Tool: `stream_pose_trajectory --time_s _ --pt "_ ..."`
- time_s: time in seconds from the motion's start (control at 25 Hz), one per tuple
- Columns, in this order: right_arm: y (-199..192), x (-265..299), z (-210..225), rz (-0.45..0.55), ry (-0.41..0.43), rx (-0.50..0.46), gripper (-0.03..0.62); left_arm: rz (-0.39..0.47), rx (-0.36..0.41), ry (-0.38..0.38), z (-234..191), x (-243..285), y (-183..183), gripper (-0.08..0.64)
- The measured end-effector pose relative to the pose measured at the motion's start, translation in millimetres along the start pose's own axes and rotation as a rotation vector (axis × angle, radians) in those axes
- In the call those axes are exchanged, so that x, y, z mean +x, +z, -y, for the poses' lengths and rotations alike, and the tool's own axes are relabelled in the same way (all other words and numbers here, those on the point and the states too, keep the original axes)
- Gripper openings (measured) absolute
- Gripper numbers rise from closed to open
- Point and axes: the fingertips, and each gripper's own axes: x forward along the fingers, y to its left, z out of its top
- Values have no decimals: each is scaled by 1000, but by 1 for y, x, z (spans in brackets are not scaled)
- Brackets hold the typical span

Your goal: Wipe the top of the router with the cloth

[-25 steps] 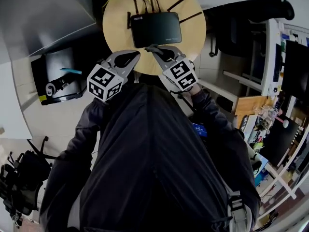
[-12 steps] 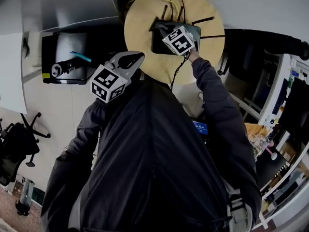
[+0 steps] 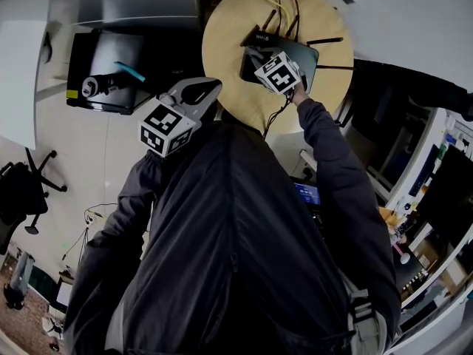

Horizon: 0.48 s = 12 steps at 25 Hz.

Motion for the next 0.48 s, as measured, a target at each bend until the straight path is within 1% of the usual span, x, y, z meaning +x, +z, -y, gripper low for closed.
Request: stream_pose_trajectory --time_s 0.16,0.32,0.4,0.48 --pt "-14 -6 -38 7 51 -6 31 3 -12 0 3 2 -2 -8" --pt "-24 -10 -70 3 99 -46 31 -1 -10 -2 7 5 -3 -8" --pt "-26 -11 -77 7 116 -54 31 -1 -9 -2 10 7 -3 -8" --pt "-25 -11 -74 16 125 -44 31 -1 -8 0 11 9 -2 -9"
